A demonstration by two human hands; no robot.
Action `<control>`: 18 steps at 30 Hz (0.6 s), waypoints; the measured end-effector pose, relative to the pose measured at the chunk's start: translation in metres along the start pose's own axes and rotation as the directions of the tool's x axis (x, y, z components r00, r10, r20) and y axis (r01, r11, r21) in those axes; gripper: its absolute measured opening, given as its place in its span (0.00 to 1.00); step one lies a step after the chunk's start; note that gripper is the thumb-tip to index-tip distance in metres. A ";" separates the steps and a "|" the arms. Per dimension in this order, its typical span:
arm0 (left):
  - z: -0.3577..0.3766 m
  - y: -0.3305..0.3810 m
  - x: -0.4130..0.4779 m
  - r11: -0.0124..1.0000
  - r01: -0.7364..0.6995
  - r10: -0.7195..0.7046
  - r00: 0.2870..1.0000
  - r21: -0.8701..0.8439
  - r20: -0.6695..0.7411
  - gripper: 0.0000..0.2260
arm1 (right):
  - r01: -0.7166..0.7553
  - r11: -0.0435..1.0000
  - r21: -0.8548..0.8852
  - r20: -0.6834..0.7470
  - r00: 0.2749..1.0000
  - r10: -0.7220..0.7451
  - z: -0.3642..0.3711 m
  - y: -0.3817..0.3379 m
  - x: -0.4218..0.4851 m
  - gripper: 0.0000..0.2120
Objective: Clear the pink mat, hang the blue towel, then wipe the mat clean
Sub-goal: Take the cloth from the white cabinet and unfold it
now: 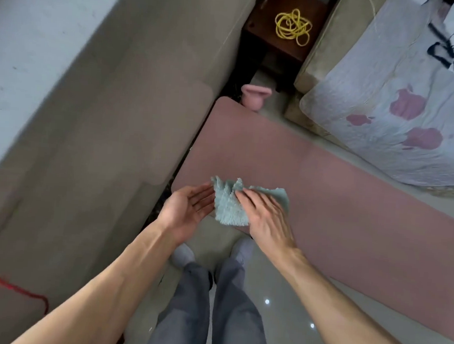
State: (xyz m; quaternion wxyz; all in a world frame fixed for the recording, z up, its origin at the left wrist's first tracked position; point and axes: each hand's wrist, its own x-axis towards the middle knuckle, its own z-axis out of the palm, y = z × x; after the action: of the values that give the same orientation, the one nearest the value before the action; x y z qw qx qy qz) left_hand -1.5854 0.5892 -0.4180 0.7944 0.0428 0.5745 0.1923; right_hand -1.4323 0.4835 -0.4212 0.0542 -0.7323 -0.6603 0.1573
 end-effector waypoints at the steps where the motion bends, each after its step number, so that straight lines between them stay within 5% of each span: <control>1: 0.004 -0.002 0.011 1.000 -0.004 0.004 1.000 -0.001 0.007 0.14 | 0.001 1.000 0.009 0.005 1.000 -0.002 0.008 0.009 0.005 0.30; 9: -0.005 -0.040 0.153 1.000 0.005 -0.005 0.999 0.006 -0.037 0.12 | -0.028 0.998 0.059 0.006 1.000 0.027 0.132 0.085 0.043 0.27; 18: -0.096 -0.110 0.366 0.989 0.103 -0.097 0.993 0.109 -0.066 0.15 | -0.014 0.997 0.073 0.065 0.998 0.010 0.374 0.135 0.086 0.27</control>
State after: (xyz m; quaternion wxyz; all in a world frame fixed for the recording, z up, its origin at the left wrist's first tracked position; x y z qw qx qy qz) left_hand -1.5489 0.6028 -0.8104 0.7817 0.0526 0.6096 0.1208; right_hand -1.4101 0.5032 -0.8270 0.0586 -0.7283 -0.6511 0.2055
